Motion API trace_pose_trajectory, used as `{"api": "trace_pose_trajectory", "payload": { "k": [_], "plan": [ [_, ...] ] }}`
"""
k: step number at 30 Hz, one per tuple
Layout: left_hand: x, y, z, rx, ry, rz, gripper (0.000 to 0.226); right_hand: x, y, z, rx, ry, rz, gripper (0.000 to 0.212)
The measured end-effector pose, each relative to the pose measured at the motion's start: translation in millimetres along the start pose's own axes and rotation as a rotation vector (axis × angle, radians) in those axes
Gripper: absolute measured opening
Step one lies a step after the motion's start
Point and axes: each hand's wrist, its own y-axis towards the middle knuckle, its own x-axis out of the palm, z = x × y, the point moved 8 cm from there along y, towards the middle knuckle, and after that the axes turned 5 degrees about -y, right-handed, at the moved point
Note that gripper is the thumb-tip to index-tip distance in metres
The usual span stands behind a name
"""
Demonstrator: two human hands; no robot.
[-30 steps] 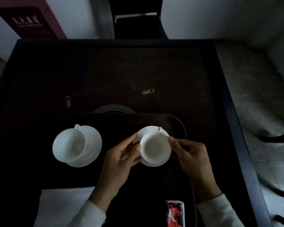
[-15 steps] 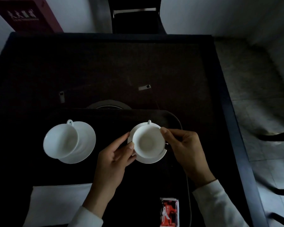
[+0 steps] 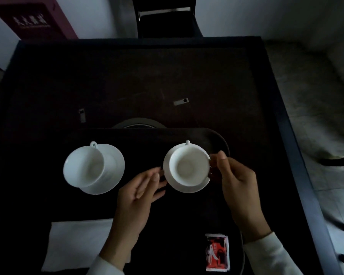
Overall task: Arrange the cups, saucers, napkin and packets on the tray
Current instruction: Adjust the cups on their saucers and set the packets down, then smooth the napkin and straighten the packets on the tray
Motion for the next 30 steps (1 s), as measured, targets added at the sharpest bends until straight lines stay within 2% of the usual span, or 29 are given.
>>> {"api": "trace_pose_trajectory", "payload": {
  "k": [2, 7, 12, 14, 18, 20, 22, 25, 30],
  "plan": [
    [-19, -11, 5, 0.063, 0.113, 0.015, 0.028, -5, -22, 2, 0.006, 0.001, 0.087, 0.035],
    [-96, -55, 3, 0.139, 0.357, 0.087, 0.055, 14, -98, 12, -0.019, -0.038, 0.153, 0.014],
    [-171, -96, 14, 0.61, 0.923, 0.029, 0.038, 99, -171, 16, -0.144, -0.255, 0.068, 0.035],
    [-196, -104, 8, 0.713, 1.074, -0.006, 0.031, 147, -198, 8, -0.257, -0.343, -0.001, 0.037],
    [-220, -105, -26, 0.607, 1.435, -0.184, 0.055, 240, -238, -11, -0.547, -0.543, -0.205, 0.045],
    [-222, -103, -38, 0.521, 1.568, -0.264, 0.071, 276, -244, -9, -0.544, -0.605, -0.366, 0.05],
    [-222, -103, -41, 0.477, 1.596, -0.279, 0.081, 302, -244, 1, -0.52, -0.722, -0.46, 0.056],
    [-219, -102, -38, 0.458, 1.564, -0.29, 0.082, 326, -239, 13, -0.522, -0.904, -0.511, 0.068],
    [-224, -100, -39, 0.389, 1.521, -0.327, 0.074, 299, -222, 39, -0.432, -1.185, -0.459, 0.088]
  ]
}}
